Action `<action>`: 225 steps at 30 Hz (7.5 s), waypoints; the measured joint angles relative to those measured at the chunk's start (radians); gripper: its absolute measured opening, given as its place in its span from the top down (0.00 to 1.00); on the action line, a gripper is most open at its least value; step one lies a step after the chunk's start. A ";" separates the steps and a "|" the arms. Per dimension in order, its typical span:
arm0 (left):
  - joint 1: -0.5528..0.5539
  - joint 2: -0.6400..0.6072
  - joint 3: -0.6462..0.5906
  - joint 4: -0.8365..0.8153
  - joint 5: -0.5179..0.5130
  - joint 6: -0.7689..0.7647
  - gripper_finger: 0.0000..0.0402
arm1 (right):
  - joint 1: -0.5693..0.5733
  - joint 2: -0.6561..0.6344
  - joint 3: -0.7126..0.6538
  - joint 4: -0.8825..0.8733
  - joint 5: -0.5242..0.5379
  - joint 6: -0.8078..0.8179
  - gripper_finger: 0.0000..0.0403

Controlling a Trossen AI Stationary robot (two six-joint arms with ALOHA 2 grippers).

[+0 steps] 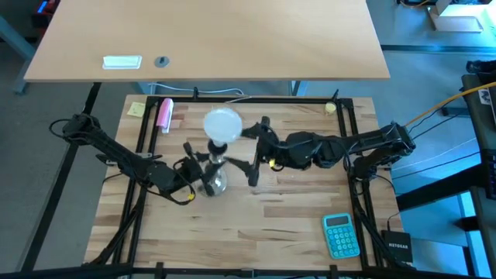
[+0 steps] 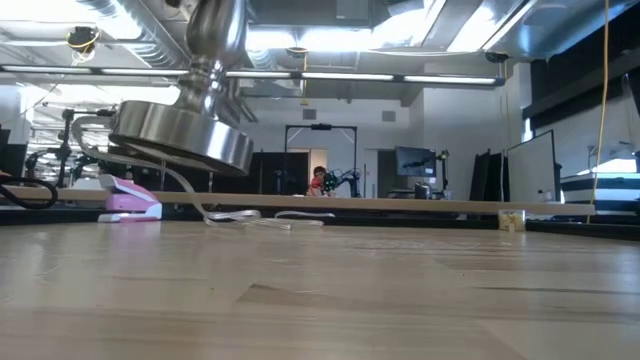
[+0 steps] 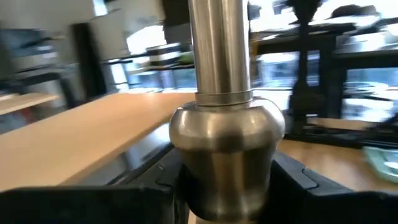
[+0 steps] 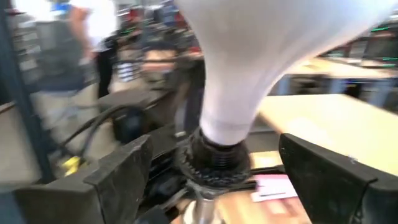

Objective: Screw lightbulb
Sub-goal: Remove the light bulb from the lamp

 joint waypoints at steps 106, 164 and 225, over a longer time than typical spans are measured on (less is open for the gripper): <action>0.028 -0.056 -0.001 -0.079 -0.193 -0.054 0.68 | -0.163 0.163 0.130 0.267 -0.018 0.042 0.13; 0.029 -0.055 -0.002 -0.079 0.359 -0.097 0.68 | -0.121 0.158 0.309 -0.227 -0.487 0.042 0.05; -0.056 -0.076 0.000 -0.121 0.496 0.010 0.68 | -0.089 0.160 0.307 -0.082 -0.929 0.032 0.65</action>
